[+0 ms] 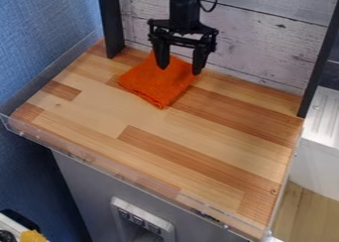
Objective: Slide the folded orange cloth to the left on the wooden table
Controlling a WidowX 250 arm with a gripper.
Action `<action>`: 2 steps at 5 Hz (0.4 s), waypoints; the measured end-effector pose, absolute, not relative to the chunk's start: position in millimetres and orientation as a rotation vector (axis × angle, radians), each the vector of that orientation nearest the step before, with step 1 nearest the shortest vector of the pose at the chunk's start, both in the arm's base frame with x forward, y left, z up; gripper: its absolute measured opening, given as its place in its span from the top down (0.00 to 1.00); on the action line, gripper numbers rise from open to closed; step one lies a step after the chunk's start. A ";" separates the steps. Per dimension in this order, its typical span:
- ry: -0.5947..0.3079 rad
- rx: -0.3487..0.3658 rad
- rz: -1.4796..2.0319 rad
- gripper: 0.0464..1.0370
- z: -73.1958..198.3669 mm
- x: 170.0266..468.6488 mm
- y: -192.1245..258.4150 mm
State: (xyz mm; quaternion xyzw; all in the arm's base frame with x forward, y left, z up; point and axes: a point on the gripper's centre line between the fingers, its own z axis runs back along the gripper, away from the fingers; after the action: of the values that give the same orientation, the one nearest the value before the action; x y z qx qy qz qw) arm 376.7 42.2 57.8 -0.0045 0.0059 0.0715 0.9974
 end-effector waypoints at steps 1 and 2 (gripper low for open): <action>0.004 -0.014 0.178 0.04 50.5 373.5 51.4; 0.002 -0.013 0.210 0.04 45.8 369.6 57.5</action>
State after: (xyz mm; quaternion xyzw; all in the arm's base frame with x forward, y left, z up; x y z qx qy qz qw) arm 369.6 57.5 45.8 -0.0063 0.0012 0.1049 0.9945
